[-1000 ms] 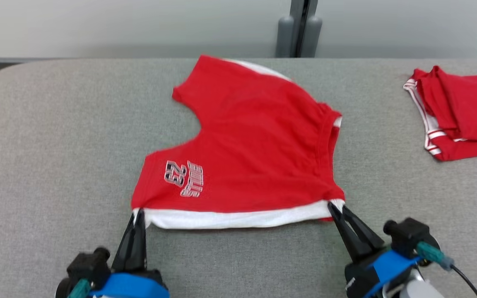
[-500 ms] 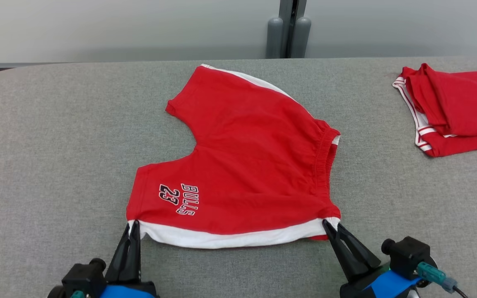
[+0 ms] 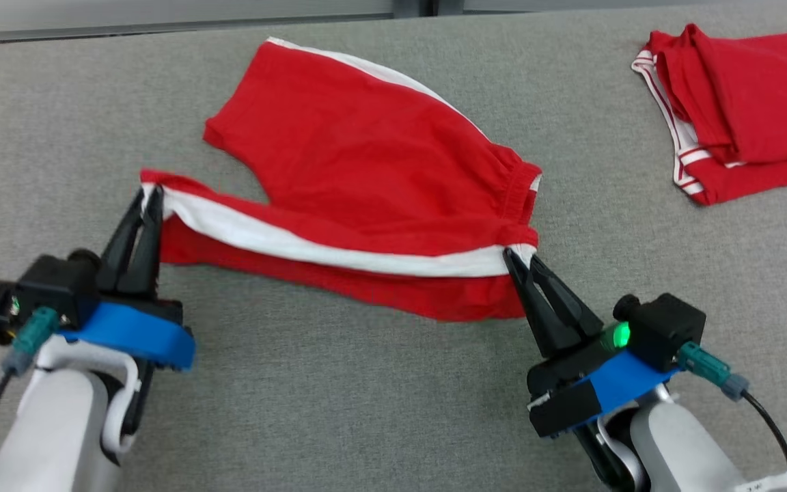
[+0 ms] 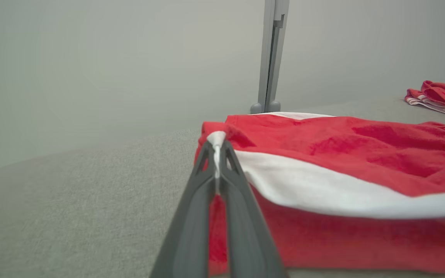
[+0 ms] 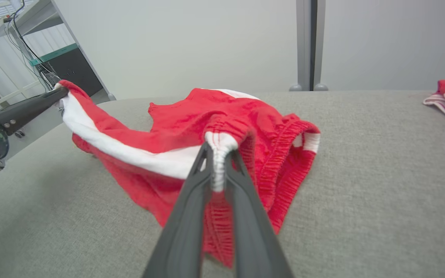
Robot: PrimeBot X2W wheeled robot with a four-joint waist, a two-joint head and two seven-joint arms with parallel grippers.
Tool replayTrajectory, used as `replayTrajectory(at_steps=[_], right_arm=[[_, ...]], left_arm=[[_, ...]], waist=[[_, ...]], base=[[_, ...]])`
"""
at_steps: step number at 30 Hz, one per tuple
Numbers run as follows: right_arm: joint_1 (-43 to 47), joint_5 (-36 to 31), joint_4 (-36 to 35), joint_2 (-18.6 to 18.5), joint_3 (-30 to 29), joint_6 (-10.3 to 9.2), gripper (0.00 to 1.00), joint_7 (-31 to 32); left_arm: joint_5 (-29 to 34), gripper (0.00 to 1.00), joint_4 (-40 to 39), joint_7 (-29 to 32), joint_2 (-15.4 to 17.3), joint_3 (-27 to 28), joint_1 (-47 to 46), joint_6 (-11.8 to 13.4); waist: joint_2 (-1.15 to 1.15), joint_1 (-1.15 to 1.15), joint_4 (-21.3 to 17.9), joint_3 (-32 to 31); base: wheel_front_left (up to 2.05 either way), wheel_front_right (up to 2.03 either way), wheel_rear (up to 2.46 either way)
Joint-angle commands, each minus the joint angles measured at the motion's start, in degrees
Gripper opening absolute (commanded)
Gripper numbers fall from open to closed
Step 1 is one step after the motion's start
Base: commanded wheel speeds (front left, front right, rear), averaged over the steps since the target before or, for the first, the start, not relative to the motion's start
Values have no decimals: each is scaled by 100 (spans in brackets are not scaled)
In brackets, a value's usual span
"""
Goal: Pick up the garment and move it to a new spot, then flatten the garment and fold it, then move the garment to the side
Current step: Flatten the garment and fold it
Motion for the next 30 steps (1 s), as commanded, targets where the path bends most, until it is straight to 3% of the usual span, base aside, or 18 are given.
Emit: replayTrajectory(at_steps=[1, 8, 20, 30], right_arm=[[-212, -60, 45, 50, -7, 0, 0, -47], [-1000, -82, 337, 307, -72, 0, 0, -238], [-1950, 203, 752, 424, -6, 0, 0, -429], [-2363, 500, 1098, 422, 171, 0, 0, -574]], left_arm=[[23, 0, 20, 59, 93, 19, -312, -51], [151, 0, 297, 412, 566, -109, -1486, -248], [82, 0, 1301, 718, 934, -681, -3294, -399], [-263, 0, 2302, 509, 1083, -1282, -4001, -392]], waist=[[0, -1, -31, 126], [0, -1, -360, 648], [0, -1, -810, 1227], [0, -1, -972, 1379]], base=[[0, 0, 0], [0, 0, 0], [0, 0, 0], [0, 0, 0]])
